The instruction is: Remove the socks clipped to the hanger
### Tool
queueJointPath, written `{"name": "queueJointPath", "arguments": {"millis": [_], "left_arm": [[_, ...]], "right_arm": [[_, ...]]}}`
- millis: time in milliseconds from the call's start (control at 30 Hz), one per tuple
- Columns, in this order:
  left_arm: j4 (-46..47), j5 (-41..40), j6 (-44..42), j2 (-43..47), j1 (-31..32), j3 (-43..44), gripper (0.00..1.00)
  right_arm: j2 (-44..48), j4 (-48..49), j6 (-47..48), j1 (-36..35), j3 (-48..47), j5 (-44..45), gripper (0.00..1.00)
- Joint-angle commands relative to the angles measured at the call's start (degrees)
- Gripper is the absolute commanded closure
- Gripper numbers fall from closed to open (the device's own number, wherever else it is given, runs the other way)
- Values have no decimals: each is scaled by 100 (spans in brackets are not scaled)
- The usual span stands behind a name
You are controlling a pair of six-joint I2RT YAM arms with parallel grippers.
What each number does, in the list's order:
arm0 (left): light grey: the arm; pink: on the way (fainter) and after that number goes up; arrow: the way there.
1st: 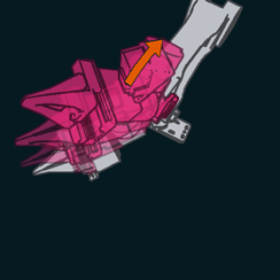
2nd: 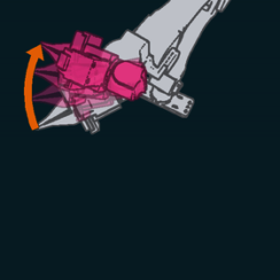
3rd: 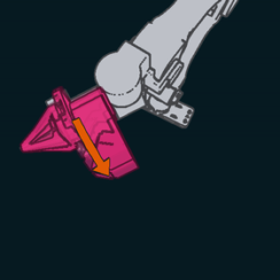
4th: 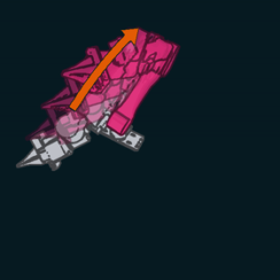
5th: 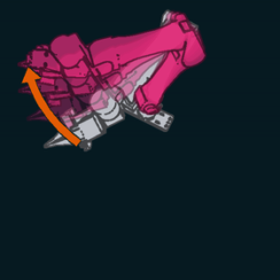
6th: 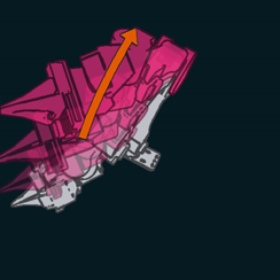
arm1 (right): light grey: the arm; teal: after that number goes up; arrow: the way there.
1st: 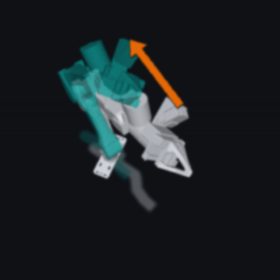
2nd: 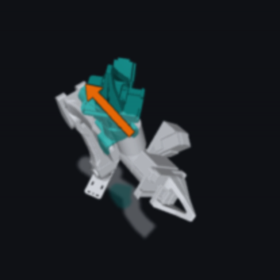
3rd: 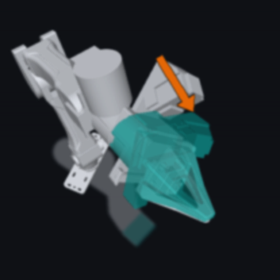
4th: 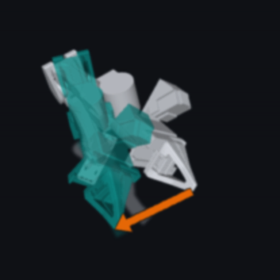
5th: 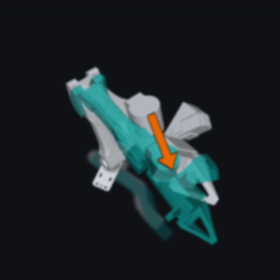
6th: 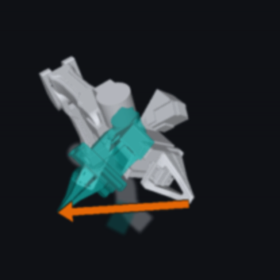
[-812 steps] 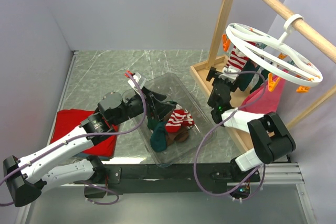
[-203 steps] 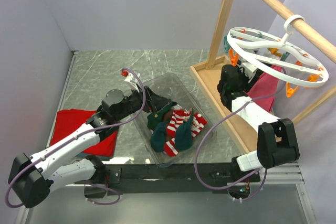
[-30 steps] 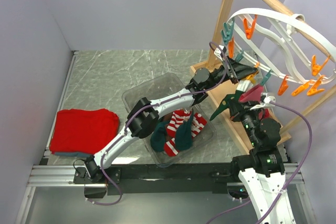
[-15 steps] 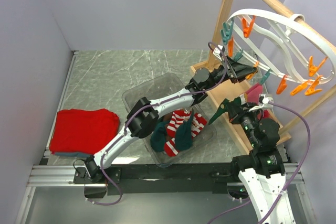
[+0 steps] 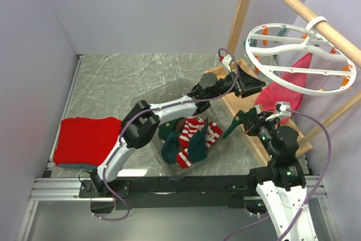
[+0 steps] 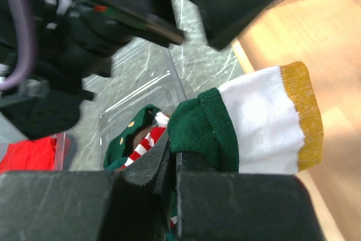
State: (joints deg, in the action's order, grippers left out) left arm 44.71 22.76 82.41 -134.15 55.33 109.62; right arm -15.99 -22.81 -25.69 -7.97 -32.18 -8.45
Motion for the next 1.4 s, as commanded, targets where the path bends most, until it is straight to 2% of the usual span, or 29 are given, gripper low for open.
{"name": "queueJointPath", "arguments": {"millis": [0, 133, 300, 333, 467, 600, 700, 800, 933, 967, 1067, 1133, 1267, 1300, 1367], "left_arm": [[257, 360, -454, 924, -110, -746, 12], [240, 641, -726, 1460, -233, -1670, 14], [-277, 633, -1709, 2585, -330, -3058, 14], [-670, 589, -1902, 2761, -330, -3226, 14], [-1235, 151, -2719, 3883, -330, -4288, 14], [-1605, -367, -3108, 4817, -321, -5204, 14], [-1886, -912, -3310, 5617, -321, -5854, 13], [-2367, -1395, -3547, 6382, -312, -6277, 12], [-2949, -1906, -3750, 7391, -321, -6725, 11], [-3011, -1986, -3733, 7542, -312, -6926, 11], [-3126, -2144, -3592, 8078, -321, -7375, 11], [-3187, -2206, -3452, 8394, -321, -7682, 11], [-3416, -2259, -3328, 8800, -312, -8026, 11], [-3477, -2259, -3311, 8887, -312, -8079, 11], [-3696, -2450, -3284, 9116, -312, -8176, 10]], "right_arm": [[-36, -57, -41, 6, -165, -104, 100], [-167, -145, -32, 6, -209, -253, 100], [-221, -110, 3, -12, -174, -517, 100], [-203, -101, 12, -3, -174, -544, 100], [-220, -57, -23, -3, -201, -815, 100], [-352, 276, -286, -143, -8, -1413, 100], [-405, 628, -533, -652, 177, -1380, 100], [-606, 961, -638, -1495, 195, -844, 100], [-1273, 1488, -901, -2734, 186, -124, 100], [-1397, 1638, -946, -3224, 212, 156, 100], [-2020, 2227, -1043, -4034, 169, 684, 100], [-2600, 2587, -1095, -4282, 99, 818, 99], [-3410, 2940, -1218, -4407, -86, 888, 90], [-3594, 2914, -1262, -4415, -112, 1132, 74], [-3701, 2782, -1324, -4406, -235, 1292, 53]]}}
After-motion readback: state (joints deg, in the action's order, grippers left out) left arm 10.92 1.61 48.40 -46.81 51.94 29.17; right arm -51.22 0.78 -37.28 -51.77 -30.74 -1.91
